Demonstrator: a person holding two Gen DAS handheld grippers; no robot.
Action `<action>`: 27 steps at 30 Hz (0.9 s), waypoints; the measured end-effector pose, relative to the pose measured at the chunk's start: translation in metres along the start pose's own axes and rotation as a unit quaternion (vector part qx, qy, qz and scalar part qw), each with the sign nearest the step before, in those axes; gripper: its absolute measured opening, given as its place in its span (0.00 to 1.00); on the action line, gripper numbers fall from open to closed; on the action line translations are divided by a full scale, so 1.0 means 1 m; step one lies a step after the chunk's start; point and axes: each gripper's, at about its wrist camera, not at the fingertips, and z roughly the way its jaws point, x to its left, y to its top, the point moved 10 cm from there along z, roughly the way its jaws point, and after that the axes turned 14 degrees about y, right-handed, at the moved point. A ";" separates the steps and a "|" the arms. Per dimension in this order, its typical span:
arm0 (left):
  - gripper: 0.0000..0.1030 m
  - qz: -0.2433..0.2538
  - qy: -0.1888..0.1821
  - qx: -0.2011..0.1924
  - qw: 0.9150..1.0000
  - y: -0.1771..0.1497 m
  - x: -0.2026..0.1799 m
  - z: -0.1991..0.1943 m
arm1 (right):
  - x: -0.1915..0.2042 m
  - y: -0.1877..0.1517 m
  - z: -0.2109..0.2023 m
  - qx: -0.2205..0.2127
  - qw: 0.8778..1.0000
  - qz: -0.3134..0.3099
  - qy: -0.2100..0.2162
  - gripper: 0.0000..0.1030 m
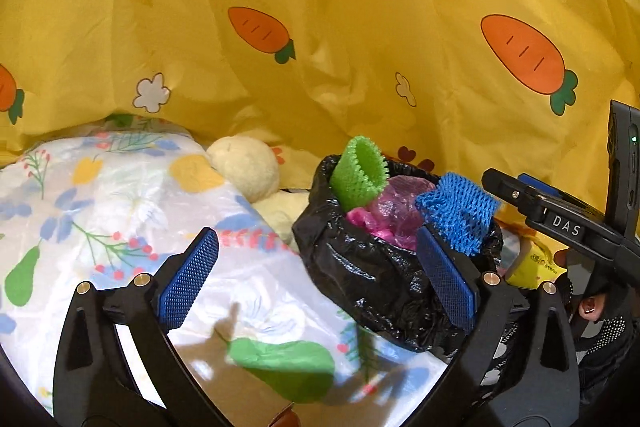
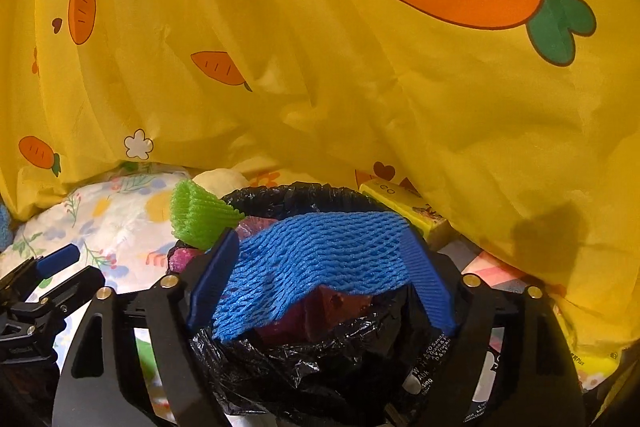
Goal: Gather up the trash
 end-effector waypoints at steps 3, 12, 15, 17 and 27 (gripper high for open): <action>0.94 -0.010 0.028 -0.019 0.999 -0.001 0.013 -0.016 | 0.003 -0.001 -0.007 -0.011 1.000 0.004 -0.004 0.84; 0.94 -0.054 0.099 -0.051 0.992 -0.017 0.066 -0.065 | 0.047 -0.019 -0.020 -0.025 1.000 -0.004 -0.007 0.95; 0.94 -0.060 0.126 -0.050 0.989 -0.025 0.084 -0.081 | 0.062 -0.024 -0.026 -0.030 0.999 -0.007 -0.008 0.95; 0.94 -0.048 0.156 -0.045 0.986 -0.030 0.094 -0.091 | 0.074 -0.026 -0.033 -0.037 0.999 -0.016 -0.007 0.95; 0.94 -0.049 0.211 -0.028 0.976 -0.062 0.130 -0.146 | 0.125 -0.043 -0.076 -0.060 0.997 -0.043 0.008 0.95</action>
